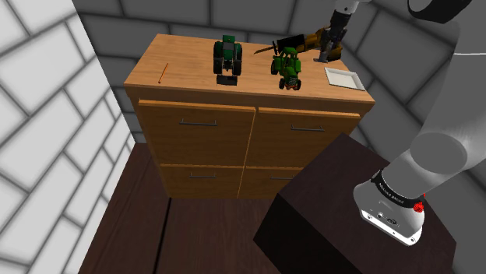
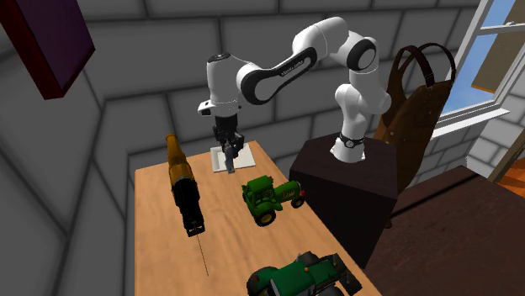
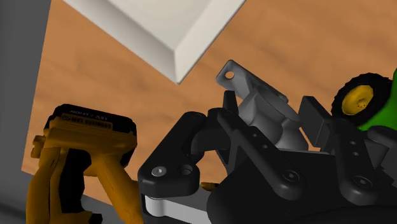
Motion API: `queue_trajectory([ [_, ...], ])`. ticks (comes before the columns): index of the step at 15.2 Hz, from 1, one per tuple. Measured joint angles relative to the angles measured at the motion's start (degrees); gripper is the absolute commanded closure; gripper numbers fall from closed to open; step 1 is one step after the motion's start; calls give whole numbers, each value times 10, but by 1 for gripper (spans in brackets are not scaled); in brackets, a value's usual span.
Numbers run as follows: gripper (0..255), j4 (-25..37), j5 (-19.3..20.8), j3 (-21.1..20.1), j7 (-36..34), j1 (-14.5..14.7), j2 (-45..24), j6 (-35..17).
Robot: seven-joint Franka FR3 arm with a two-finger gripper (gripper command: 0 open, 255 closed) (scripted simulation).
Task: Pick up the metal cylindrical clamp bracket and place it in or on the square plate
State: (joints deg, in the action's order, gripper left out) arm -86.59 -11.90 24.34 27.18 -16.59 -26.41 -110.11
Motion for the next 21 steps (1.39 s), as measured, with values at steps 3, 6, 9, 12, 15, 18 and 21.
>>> queue_trajectory([
  [3, 255, 0, 4, 3, 2, 0, 11, 11],
  [6, 255, -31, 11, 14, 26, -12, 37, 6],
  [9, 255, -72, 19, 27, 55, -26, 67, -6],
  [12, 255, -80, 21, 38, 85, -45, 77, -3],
  [15, 255, -105, 26, 49, 111, -59, 94, -11],
  [18, 255, -125, 24, 48, 116, -60, 93, -31],
  [21, 255, -139, 18, 46, 121, -61, 85, -53],
])
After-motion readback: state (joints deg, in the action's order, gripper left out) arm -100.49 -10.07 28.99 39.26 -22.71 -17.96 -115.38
